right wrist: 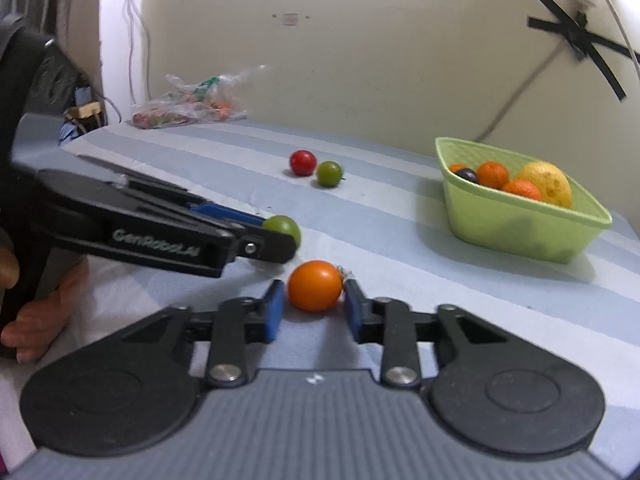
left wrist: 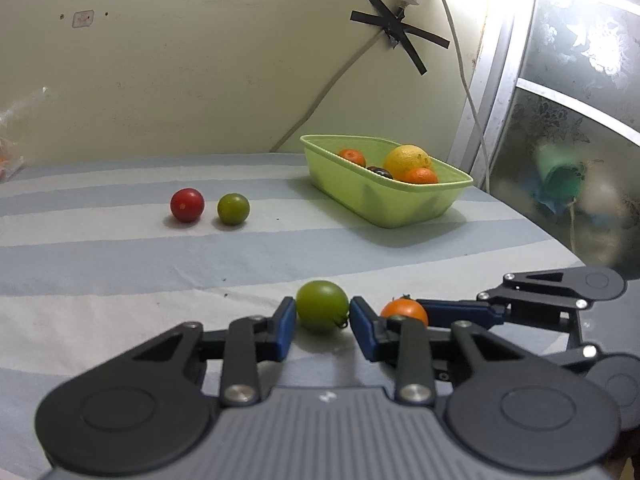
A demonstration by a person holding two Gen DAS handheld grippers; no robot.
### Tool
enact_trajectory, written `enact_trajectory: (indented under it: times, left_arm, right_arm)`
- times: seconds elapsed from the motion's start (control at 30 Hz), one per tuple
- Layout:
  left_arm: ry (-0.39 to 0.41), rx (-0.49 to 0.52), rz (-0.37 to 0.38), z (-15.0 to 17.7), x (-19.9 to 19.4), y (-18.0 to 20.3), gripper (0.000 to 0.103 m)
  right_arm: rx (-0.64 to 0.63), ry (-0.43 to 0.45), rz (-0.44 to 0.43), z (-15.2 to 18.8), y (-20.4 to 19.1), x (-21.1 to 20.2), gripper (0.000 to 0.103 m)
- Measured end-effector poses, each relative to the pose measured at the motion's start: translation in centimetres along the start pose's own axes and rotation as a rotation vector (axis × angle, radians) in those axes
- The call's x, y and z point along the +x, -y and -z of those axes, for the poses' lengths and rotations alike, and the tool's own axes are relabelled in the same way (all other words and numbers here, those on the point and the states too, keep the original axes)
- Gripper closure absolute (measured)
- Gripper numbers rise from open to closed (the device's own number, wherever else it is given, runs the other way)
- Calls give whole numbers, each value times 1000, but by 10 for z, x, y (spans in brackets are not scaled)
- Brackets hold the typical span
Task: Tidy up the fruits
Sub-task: 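Position the left tool around a green tomato while the right tool surrounds an orange tomato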
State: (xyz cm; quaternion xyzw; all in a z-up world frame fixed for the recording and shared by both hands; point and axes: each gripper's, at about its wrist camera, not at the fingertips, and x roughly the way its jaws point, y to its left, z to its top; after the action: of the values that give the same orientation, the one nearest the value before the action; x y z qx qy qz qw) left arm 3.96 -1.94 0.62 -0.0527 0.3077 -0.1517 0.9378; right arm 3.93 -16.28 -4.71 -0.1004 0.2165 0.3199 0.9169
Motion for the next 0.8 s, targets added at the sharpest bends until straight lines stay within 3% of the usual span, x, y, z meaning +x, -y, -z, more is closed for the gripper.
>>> enact_trajectory:
  times: [0.8]
  left_arm:
    - [16,10,16,0,-3,1,73]
  right_arm:
    - [117,39,46,2,16,-5,70]
